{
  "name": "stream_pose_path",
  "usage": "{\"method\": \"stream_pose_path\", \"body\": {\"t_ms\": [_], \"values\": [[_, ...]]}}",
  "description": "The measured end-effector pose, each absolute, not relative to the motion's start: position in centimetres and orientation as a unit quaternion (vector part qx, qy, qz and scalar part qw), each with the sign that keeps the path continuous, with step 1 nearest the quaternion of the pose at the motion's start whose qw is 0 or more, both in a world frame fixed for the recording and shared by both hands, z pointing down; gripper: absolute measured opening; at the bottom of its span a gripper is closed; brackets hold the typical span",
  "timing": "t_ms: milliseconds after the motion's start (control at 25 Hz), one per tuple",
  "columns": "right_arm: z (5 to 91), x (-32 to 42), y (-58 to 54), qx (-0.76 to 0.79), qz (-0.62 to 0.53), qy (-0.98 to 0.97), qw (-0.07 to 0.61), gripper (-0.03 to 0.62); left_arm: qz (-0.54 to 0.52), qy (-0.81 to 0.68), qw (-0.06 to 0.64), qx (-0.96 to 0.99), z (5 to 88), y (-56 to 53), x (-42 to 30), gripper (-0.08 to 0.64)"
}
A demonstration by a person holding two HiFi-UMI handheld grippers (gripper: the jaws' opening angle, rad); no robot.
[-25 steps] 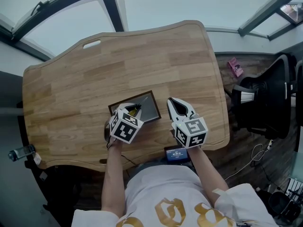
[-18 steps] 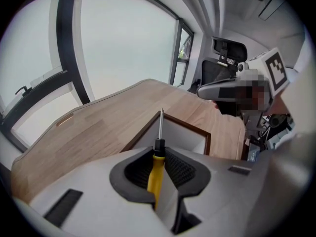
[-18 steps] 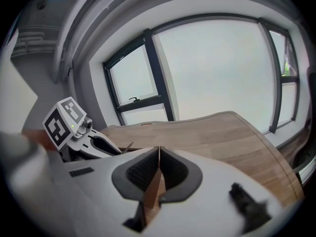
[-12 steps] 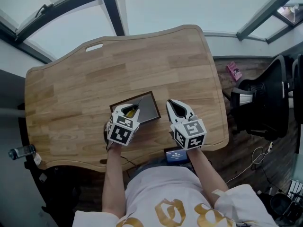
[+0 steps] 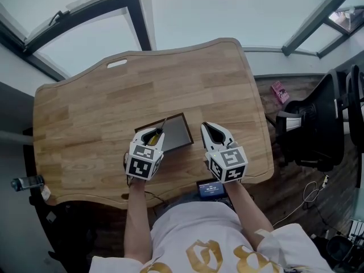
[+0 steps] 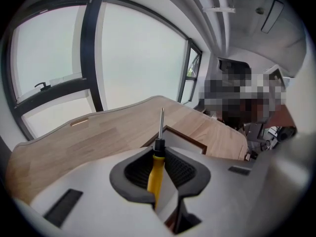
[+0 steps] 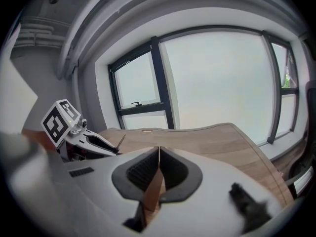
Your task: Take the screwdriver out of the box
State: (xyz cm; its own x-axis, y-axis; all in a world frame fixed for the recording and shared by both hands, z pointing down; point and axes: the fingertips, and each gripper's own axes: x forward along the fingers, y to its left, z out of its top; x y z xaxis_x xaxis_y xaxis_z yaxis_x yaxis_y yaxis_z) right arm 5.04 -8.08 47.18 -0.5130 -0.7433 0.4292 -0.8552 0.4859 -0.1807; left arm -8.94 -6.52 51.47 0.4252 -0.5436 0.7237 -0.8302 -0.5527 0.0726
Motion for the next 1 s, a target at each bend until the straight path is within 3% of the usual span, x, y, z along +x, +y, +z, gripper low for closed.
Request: {"method": "stream_pose_path", "body": {"t_ms": [1000], "values": [[41.8,1.3,-8.1,0.467,0.112,-0.868,0.128,0.032,0.108,-0.568,0.174,0.797,42.1,-6.5,-14.6,0.078]]}}
